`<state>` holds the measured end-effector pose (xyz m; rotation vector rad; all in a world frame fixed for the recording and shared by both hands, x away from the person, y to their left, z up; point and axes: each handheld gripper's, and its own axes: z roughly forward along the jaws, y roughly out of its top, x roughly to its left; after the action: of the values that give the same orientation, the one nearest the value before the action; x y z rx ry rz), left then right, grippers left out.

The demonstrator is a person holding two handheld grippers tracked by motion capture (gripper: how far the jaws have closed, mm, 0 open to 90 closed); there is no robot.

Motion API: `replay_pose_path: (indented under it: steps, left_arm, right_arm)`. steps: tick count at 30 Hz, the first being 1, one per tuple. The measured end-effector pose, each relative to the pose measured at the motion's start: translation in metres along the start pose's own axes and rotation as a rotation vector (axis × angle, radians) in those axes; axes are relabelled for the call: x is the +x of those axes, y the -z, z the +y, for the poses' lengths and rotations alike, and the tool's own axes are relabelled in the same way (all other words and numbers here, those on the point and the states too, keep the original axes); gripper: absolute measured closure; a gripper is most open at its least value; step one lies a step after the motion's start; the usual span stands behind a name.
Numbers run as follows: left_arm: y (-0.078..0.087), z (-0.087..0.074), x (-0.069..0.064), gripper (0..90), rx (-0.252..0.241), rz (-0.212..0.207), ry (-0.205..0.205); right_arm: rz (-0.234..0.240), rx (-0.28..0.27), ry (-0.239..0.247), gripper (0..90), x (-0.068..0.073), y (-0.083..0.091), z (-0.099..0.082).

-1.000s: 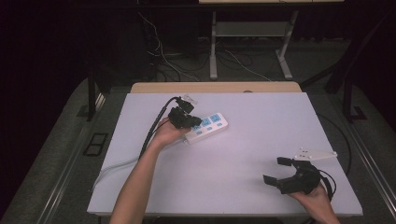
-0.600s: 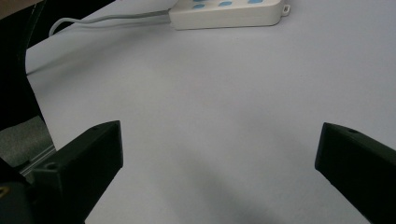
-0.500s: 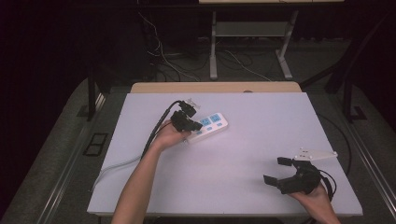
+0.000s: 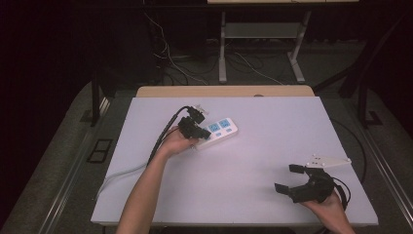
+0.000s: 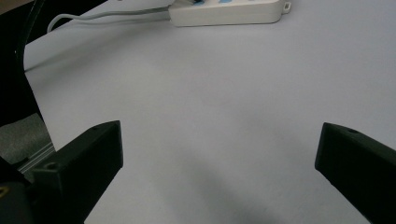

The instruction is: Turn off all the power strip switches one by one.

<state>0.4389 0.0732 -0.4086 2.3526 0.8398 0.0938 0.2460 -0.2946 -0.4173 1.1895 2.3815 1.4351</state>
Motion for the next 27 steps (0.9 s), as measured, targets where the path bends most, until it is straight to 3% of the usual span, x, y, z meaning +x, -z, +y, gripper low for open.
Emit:
replay_pose_path:
  steps: [8, 27]
  left_arm:
    - [-0.0001, -0.0012, 0.0022, 89.4, -0.007, -0.015, 0.019]
    - [0.0001, -0.0039, -0.0022, 89.7, -0.002, 0.011, -0.007]
  right_arm:
    - [-0.001, 0.002, 0.003, 0.6, 0.0001, 0.0000, -0.0003]
    - [-0.009, 0.000, 0.007, 0.6, -0.0012, 0.0017, -0.0003]
